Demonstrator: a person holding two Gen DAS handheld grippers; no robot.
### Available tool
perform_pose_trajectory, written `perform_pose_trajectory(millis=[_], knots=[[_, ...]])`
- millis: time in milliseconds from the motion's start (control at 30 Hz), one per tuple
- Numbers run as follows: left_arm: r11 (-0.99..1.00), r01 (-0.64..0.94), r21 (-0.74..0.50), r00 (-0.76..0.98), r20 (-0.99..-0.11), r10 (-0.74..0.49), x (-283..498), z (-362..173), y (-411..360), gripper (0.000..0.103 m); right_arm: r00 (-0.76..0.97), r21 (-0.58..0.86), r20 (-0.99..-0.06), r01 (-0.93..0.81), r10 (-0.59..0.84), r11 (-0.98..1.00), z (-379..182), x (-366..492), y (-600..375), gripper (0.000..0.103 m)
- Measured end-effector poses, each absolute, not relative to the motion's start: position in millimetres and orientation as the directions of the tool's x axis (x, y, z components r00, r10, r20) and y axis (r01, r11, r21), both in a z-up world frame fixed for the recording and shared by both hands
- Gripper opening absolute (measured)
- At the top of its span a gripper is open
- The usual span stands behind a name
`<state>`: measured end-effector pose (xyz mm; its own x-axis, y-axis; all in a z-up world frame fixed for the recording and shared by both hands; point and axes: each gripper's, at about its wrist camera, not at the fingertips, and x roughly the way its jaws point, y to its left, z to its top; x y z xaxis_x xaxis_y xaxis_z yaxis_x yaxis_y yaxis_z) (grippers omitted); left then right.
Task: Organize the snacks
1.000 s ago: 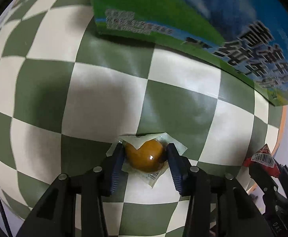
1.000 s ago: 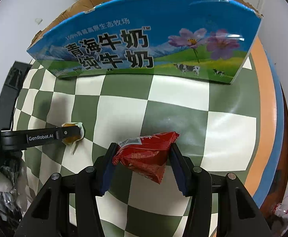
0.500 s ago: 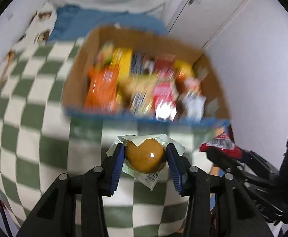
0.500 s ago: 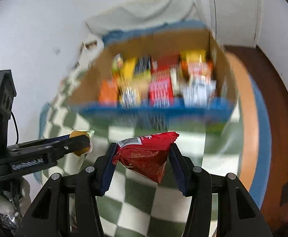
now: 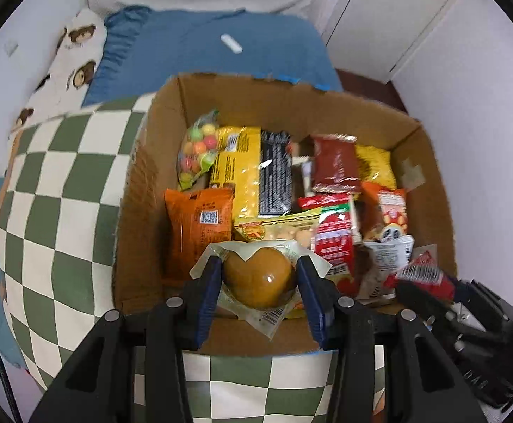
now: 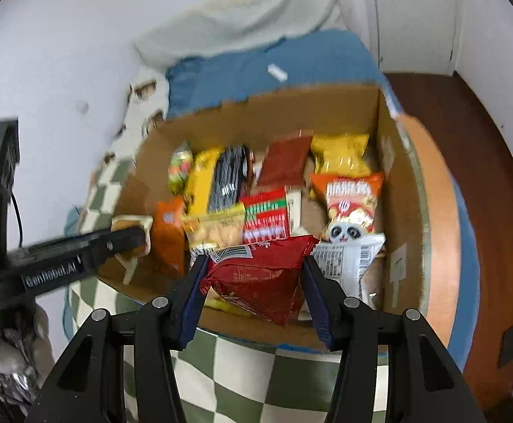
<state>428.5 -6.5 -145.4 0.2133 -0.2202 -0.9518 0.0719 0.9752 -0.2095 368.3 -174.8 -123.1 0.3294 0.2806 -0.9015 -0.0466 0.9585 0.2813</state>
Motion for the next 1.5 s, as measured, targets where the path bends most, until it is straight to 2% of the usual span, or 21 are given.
perform_pose_trajectory(millis=[33,133,167,200,267,333,400,533,1000,1500], knots=[[0.976,0.064,-0.209,0.190,-0.957,-0.218,431,-150,-7,0.042,0.290,0.274,-0.917,-0.040,0.274,0.961,-132,374,-171,0.057],[0.979,0.049,-0.196,0.145,-0.969,-0.201,433,-161,-8,0.042,0.263,0.242,-0.934,-0.029,0.241,0.970,-144,376,-169,0.086],[0.983,0.045,-0.180,0.142,-0.973,-0.185,432,-163,-8,0.046,0.261,0.223,-0.940,-0.023,0.221,0.975,-146,376,-169,0.095],[0.985,0.045,-0.168,0.140,-0.975,-0.172,432,-164,-9,0.051,0.258,0.203,-0.945,-0.015,0.200,0.979,-147,378,-170,0.097],[0.987,0.043,-0.154,0.136,-0.978,-0.159,433,-169,-8,0.080,0.252,0.170,-0.954,0.004,0.163,0.985,-150,381,-172,0.098],[0.989,0.047,-0.140,0.138,-0.980,-0.145,433,-173,-7,0.091,0.249,0.135,-0.960,0.013,0.127,0.991,-151,385,-174,0.099],[0.992,0.052,-0.118,0.138,-0.983,-0.124,432,-176,-6,0.091,0.249,0.098,-0.964,0.015,0.091,0.995,-152,389,-174,0.100],[0.994,0.060,-0.096,0.153,-0.983,-0.104,429,-179,-4,0.099,0.235,0.054,-0.971,0.019,0.048,0.998,-154,392,-175,0.101],[0.995,0.052,-0.080,0.252,-0.964,-0.090,415,-151,3,0.100,0.273,0.026,-0.962,0.044,0.013,0.999,-142,379,-175,0.102],[0.994,0.077,-0.076,0.465,-0.879,-0.103,336,-69,5,0.100,0.465,0.014,-0.885,0.014,0.006,1.000,-57,312,-173,0.102]])
